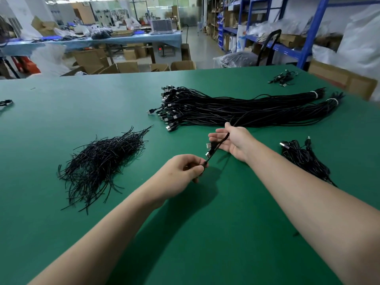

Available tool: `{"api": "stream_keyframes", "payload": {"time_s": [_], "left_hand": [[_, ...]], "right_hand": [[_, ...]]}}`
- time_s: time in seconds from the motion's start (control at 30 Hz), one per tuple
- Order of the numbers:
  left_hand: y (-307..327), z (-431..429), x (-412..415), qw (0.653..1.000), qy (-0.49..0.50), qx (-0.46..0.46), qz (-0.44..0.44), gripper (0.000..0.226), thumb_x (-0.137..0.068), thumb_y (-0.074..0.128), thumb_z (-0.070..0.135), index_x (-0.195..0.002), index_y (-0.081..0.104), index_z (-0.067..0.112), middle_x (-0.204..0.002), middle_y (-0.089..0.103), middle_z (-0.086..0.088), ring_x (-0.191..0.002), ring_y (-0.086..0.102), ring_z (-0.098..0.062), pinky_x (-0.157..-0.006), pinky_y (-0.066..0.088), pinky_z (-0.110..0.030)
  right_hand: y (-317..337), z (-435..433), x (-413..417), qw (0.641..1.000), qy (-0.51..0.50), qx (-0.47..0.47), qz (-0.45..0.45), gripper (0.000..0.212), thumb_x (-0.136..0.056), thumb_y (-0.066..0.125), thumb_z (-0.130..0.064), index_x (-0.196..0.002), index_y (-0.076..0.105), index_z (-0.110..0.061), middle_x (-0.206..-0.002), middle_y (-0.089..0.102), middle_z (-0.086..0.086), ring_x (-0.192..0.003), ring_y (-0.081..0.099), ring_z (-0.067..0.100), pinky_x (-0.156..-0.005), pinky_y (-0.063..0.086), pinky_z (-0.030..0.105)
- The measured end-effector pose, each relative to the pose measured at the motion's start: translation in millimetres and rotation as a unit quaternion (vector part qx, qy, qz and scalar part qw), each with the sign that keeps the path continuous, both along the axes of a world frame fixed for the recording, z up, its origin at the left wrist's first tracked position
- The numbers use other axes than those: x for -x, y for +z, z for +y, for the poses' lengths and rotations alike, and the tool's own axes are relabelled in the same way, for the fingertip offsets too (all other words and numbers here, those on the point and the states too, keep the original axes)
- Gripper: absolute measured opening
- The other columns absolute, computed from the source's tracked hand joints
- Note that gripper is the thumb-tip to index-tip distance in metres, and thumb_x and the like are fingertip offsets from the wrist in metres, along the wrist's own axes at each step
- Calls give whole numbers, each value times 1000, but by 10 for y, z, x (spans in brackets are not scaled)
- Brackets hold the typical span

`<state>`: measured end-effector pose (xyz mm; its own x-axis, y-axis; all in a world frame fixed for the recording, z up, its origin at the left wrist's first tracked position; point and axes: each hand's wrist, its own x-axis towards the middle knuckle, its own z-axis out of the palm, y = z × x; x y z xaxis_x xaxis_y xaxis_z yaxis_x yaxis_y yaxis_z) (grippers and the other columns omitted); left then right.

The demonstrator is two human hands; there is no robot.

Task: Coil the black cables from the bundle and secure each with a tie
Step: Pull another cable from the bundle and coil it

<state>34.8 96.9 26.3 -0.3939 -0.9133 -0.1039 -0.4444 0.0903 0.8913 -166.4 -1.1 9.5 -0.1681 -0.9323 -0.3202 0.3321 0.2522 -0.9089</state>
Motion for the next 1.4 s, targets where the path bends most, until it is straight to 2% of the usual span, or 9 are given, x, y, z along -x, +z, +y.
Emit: {"api": "stream_keyframes", "payload": {"time_s": [0.4, 0.5, 0.63, 0.8, 0.9, 0.97, 1.13, 1.3, 1.4], "left_hand": [[220, 367, -465, 984, -154, -93, 15, 10, -101, 60, 9, -108, 66, 13, -77, 60, 5, -67, 53, -11, -61, 43, -20], [317, 492, -551, 965, -228, -129, 29, 10, -99, 63, 10, -107, 65, 17, -81, 61, 4, -70, 53, -10, -63, 44, -17], [376, 595, -584, 931, -308, -183, 71, 17, -96, 65, 2, -103, 65, 18, -86, 61, -4, -77, 54, -21, -70, 49, -20], [235, 552, -410, 977, -123, -89, 150, 11, -89, 71, 10, -98, 65, 12, -77, 62, -4, -66, 54, -15, -58, 44, -21], [139, 532, -300, 985, -29, -23, 169, 20, -87, 71, 20, -104, 68, 12, -75, 61, -1, -64, 54, -10, -55, 43, -20], [95, 549, -234, 985, -4, 18, 169, 16, -92, 72, 16, -108, 69, 14, -73, 62, 5, -64, 56, -7, -57, 43, -15], [34, 685, -105, 990, 3, 130, 55, 17, -87, 79, 15, -97, 69, 25, -75, 70, 10, -68, 65, -8, -64, 45, -16], [-25, 902, -41, 992, 23, 99, 80, 42, -73, 80, 37, -85, 42, 26, -78, 76, 1, -73, 72, -24, -71, 56, -34], [-69, 961, -36, 992, 42, 92, 80, 47, -77, 84, 28, -82, 38, 15, -79, 77, 1, -73, 74, -21, -74, 59, -40]], "right_hand": [[140, -465, 181, 998, -59, -10, 35, 36, -112, 27, -26, -91, 44, -3, -82, 65, 24, -62, 69, 26, -55, 61, 32], [233, -580, 182, 997, -42, -17, 61, 38, -112, 26, -30, -95, 45, -2, -85, 67, 24, -54, 70, 24, -54, 61, 32], [271, -600, 130, 997, -12, -13, 75, 40, -110, 31, -38, -110, 44, 0, -107, 67, 27, -70, 71, 28, -64, 62, 38], [272, -256, 34, 998, 24, -42, 50, 65, -104, 42, -51, -146, 40, -2, -134, 59, 23, -98, 67, 29, -84, 55, 39], [288, 154, -23, 990, -11, -36, 139, 67, -102, 51, -47, -153, 35, -6, -153, 44, 15, -132, 52, 31, -113, 41, 45], [332, 547, -97, 988, 1, -34, 153, 67, -101, 54, -49, -150, 39, -6, -152, 46, 12, -131, 53, 29, -110, 45, 47], [415, 1347, -357, 980, 183, -57, -42, 58, -104, 38, -53, -108, 66, -2, -103, 74, 14, -90, 70, 22, -82, 53, 33], [448, 1633, -478, 970, 147, -5, -191, 39, -107, 42, -32, -106, 66, -1, -102, 73, 16, -88, 71, 21, -87, 57, 33], [429, 1733, -454, 964, 109, 21, -242, 32, -108, 42, -21, -107, 65, 1, -90, 75, 12, -70, 72, 14, -65, 61, 25]]}}
